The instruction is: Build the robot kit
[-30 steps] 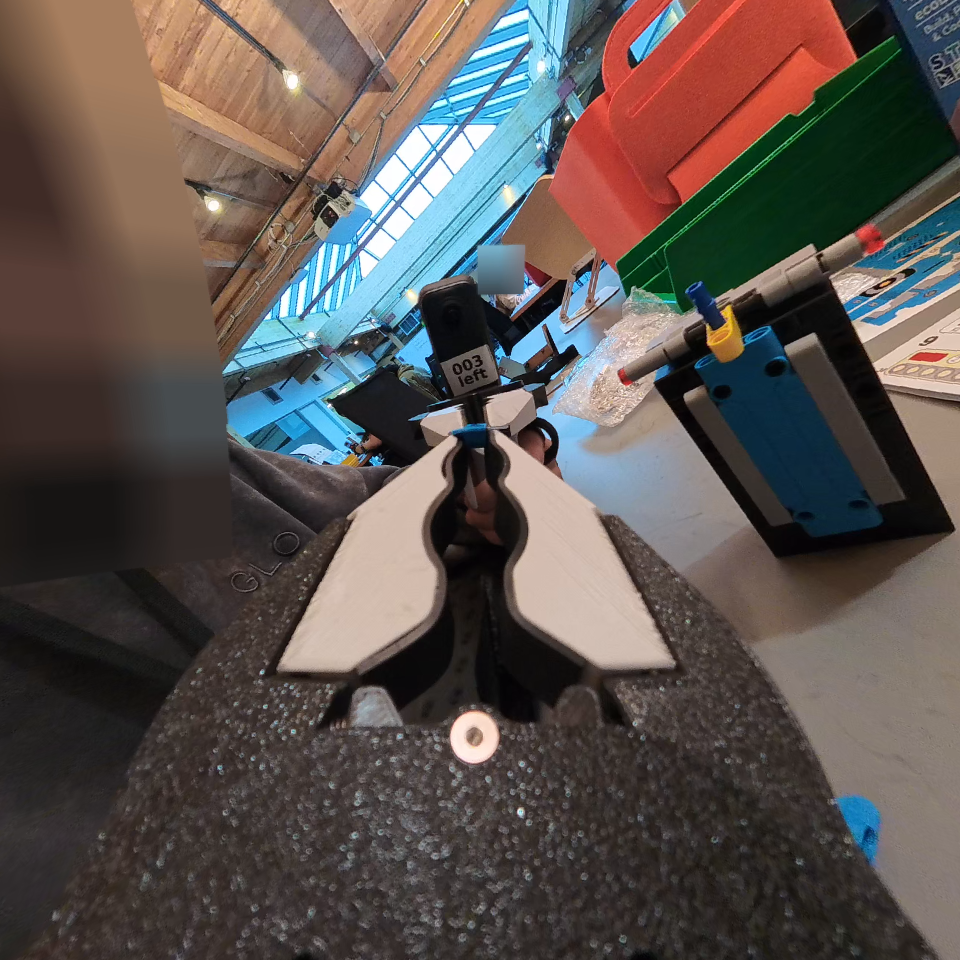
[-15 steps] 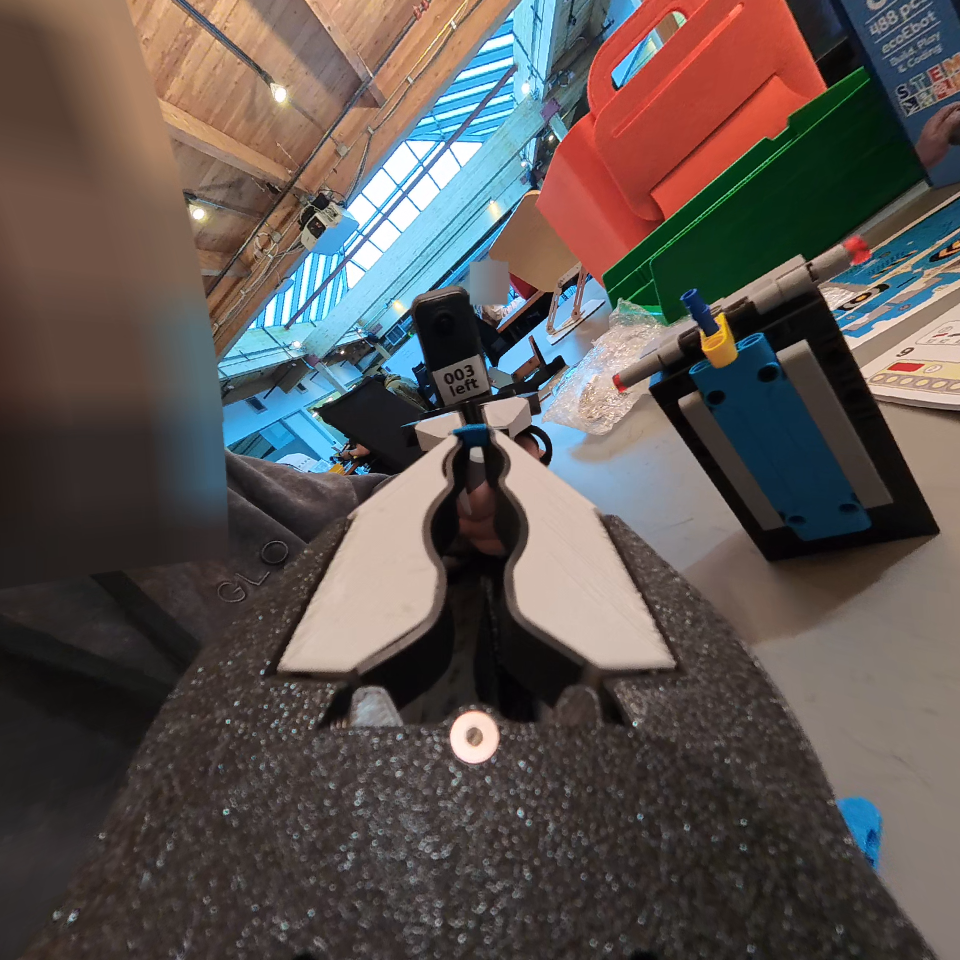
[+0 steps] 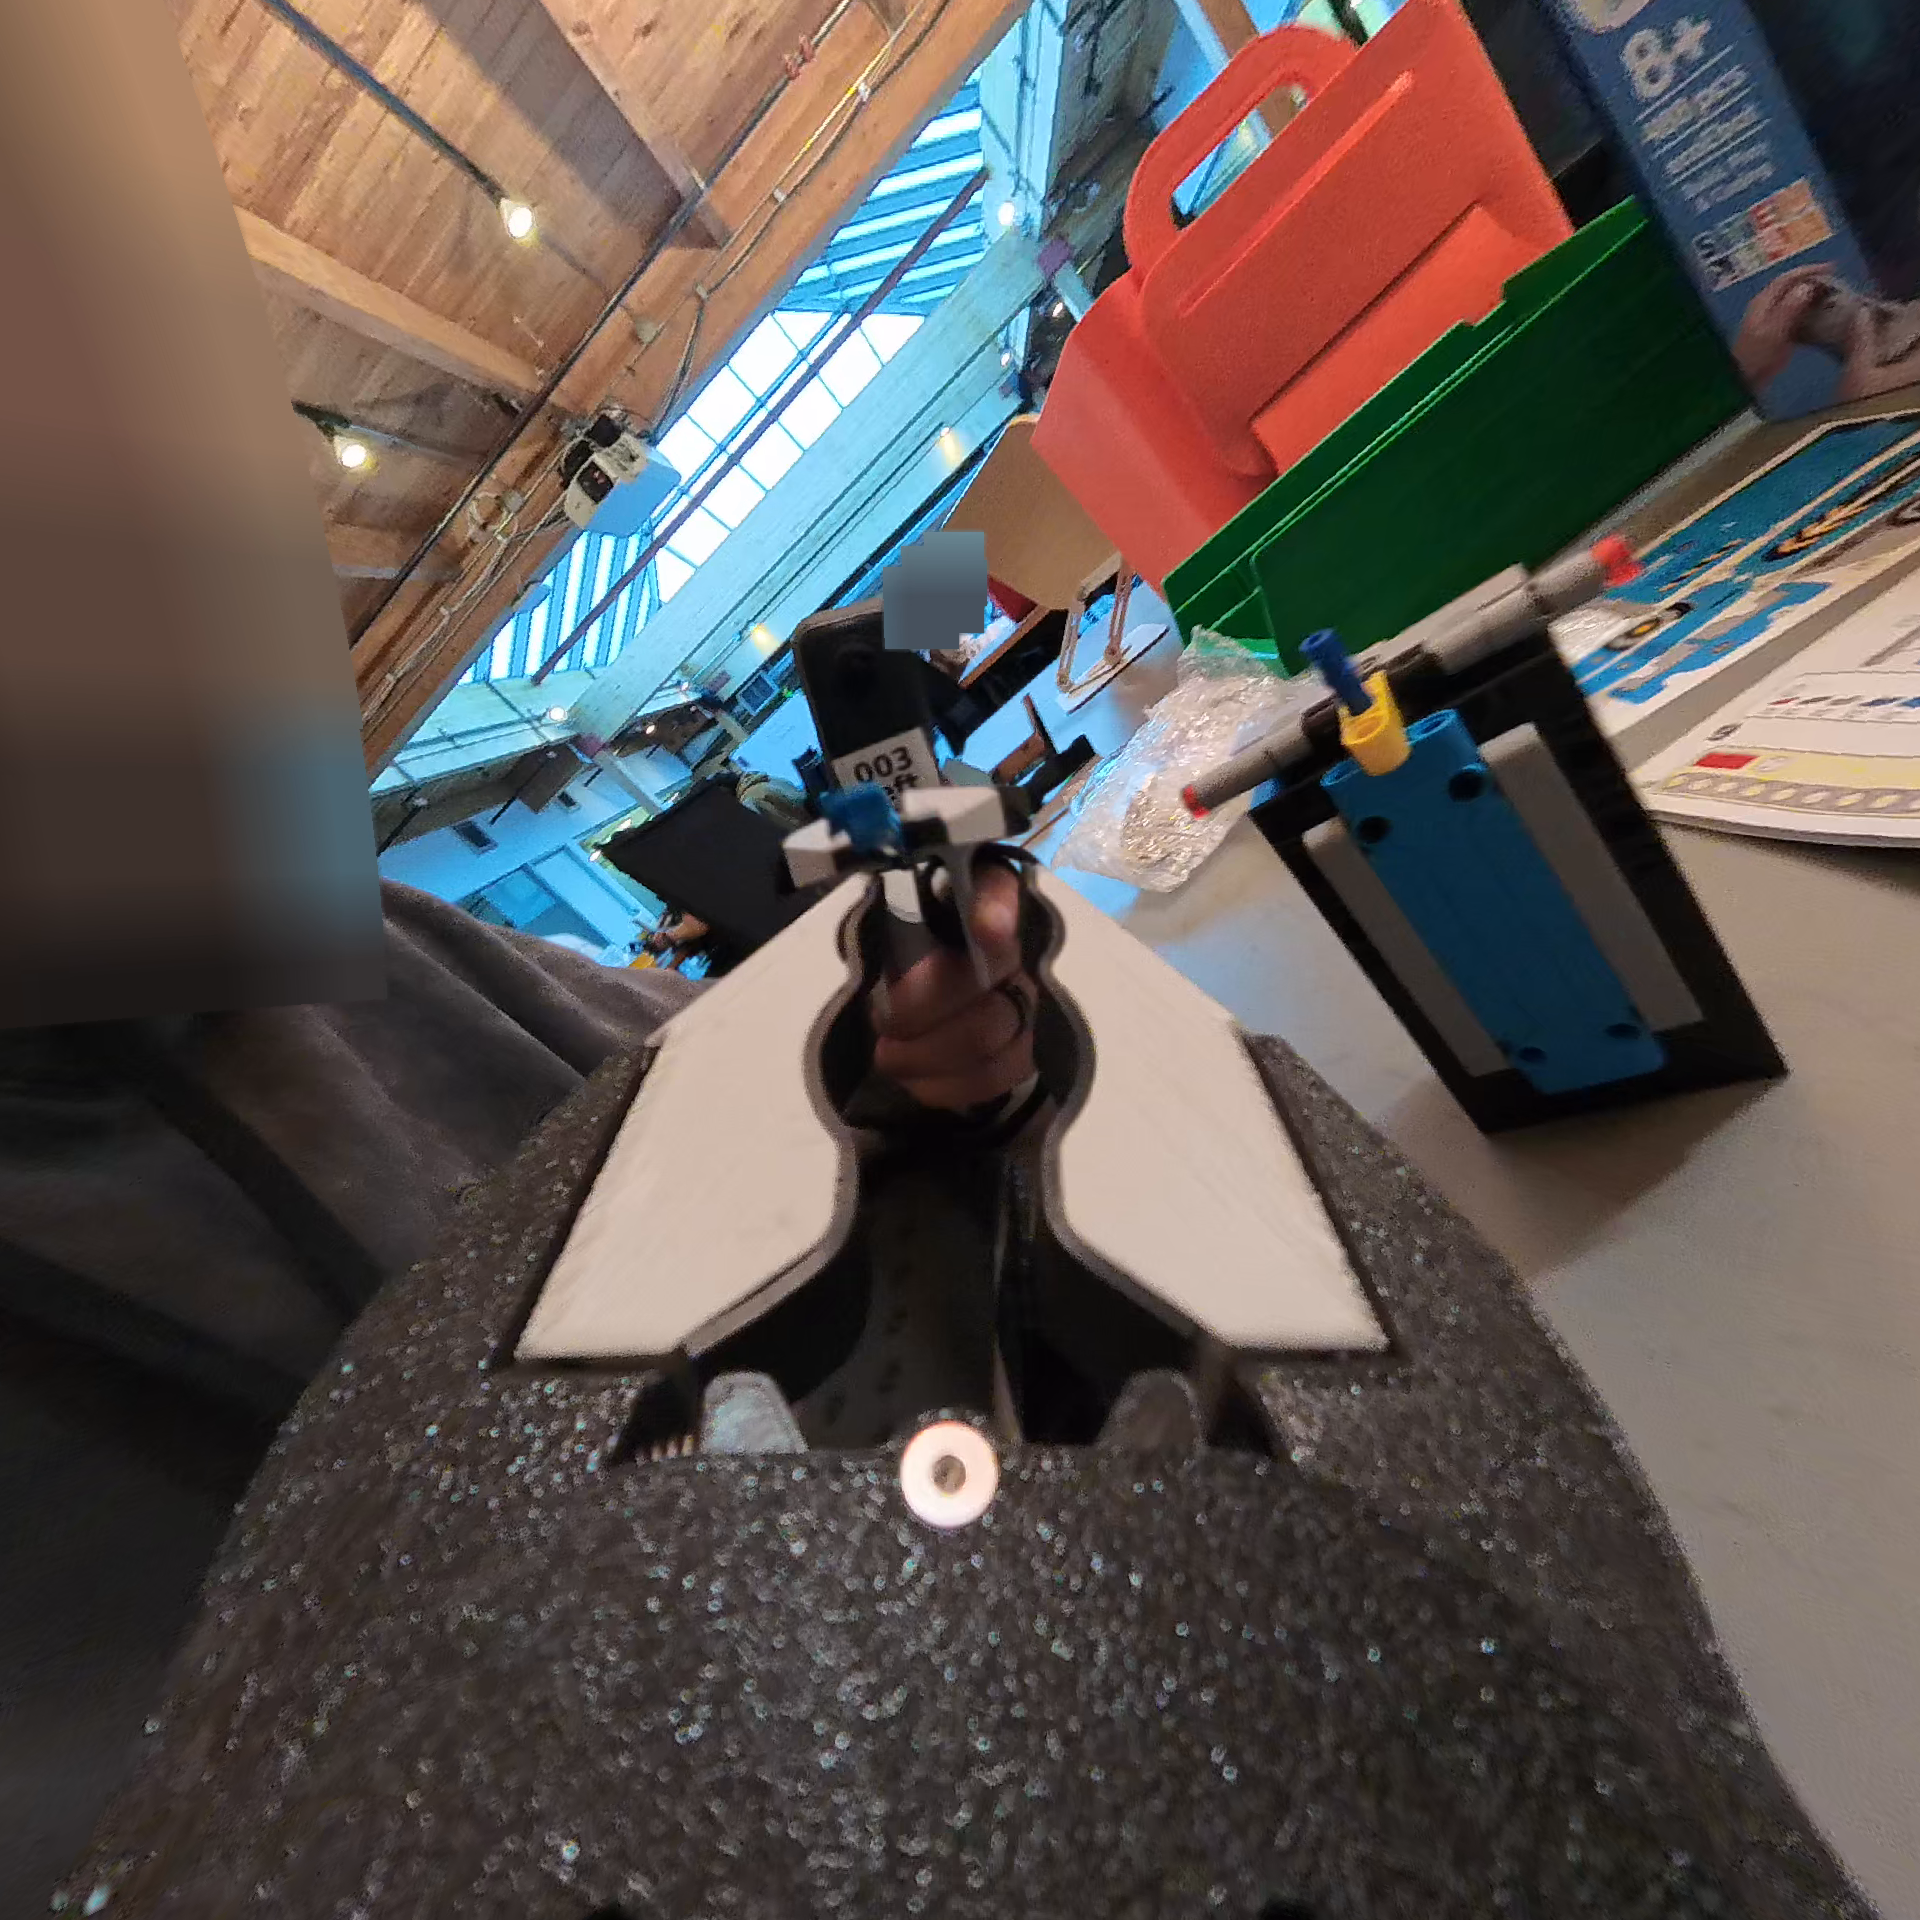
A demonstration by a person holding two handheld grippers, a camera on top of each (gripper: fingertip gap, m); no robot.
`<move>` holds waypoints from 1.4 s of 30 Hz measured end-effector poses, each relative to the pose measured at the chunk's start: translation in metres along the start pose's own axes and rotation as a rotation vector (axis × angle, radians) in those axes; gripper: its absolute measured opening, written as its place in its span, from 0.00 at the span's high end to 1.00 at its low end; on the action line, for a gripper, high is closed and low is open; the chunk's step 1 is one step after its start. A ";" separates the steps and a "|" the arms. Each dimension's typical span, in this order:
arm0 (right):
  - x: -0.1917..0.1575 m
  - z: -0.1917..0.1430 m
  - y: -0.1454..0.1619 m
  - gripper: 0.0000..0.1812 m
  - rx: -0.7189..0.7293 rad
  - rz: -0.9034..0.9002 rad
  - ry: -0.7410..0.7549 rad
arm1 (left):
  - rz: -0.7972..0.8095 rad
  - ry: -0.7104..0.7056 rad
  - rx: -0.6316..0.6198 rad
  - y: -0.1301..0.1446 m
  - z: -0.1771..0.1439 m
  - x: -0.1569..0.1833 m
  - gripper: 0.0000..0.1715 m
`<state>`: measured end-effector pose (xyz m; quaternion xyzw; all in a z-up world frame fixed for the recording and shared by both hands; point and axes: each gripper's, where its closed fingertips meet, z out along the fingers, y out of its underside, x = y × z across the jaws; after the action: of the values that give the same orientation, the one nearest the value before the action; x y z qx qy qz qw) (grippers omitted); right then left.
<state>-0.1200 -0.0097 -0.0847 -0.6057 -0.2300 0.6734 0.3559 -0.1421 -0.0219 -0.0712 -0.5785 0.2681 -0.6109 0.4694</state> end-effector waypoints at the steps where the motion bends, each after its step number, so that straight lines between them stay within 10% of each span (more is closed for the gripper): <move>1: 0.003 -0.005 -0.004 0.86 0.019 -0.003 0.015 | 0.024 -0.016 0.037 -0.009 -0.006 -0.002 0.96; 6: 0.026 -0.035 -0.021 0.86 0.044 -0.140 0.210 | 0.324 -0.493 0.132 -0.049 -0.058 -0.069 0.96; 11: 0.067 -0.069 -0.028 0.88 -0.058 -0.414 0.558 | 0.459 -0.862 -0.073 -0.036 -0.093 -0.129 0.96; 20: 0.071 -0.054 -0.015 0.88 -0.095 -0.355 0.488 | 0.536 -0.749 -0.051 -0.037 -0.072 -0.109 0.96; 26: 0.024 -0.025 0.001 0.83 -0.117 -0.237 0.176 | 0.674 -0.490 0.056 -0.042 -0.045 -0.051 0.96; 34: -0.029 0.001 0.030 0.72 -0.217 0.257 -0.241 | 0.939 -0.146 -0.024 0.009 -0.003 0.030 0.97; 42: -0.041 0.007 0.052 0.85 -0.292 0.232 -0.207 | 1.126 -0.152 -0.172 0.046 0.009 0.025 0.96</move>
<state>-0.1369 -0.0730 -0.0949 -0.6009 -0.2893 0.7280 0.1590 -0.1186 -0.0611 -0.0977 -0.4247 0.5492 -0.1993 0.6915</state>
